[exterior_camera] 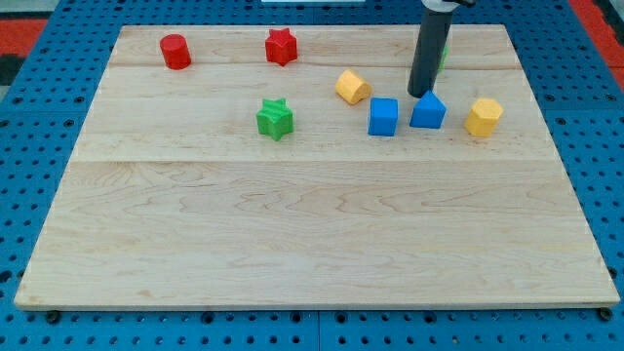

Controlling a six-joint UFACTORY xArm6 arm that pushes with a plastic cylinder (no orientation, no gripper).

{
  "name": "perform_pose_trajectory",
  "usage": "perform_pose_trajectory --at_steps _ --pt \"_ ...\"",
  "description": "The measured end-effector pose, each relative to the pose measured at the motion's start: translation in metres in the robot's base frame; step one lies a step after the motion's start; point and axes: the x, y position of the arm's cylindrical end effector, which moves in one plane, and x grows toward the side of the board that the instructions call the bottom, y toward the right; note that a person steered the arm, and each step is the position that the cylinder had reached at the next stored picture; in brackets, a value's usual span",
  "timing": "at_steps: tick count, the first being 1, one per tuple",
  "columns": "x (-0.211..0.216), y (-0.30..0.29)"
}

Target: Place the red star left to the green star

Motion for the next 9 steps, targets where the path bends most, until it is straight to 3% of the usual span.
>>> perform_pose_trajectory --at_steps 2,3,6,9 --pt "-0.005 0.0" --pt "-0.034 -0.009" --pt "-0.103 -0.183" --pt "-0.145 -0.194"
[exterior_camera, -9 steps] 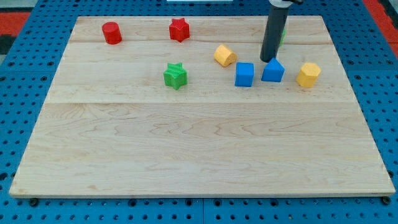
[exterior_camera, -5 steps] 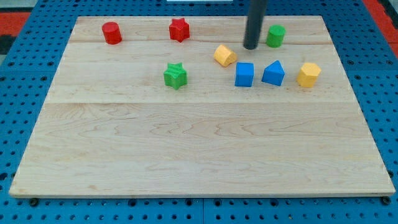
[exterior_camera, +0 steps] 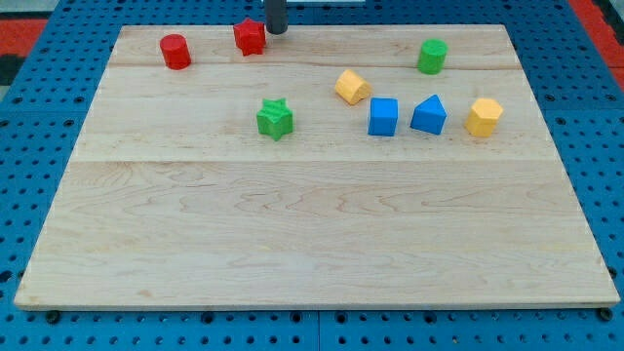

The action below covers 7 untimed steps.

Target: Place the red star left to the green star

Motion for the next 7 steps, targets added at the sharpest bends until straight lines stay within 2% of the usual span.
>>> perform_pose_trajectory --at_steps 1,2,4,6,7 --pt "-0.001 -0.052" --pt "-0.001 -0.069" --pt "0.013 -0.046" --pt "0.038 -0.066" --pt "0.068 -0.066"
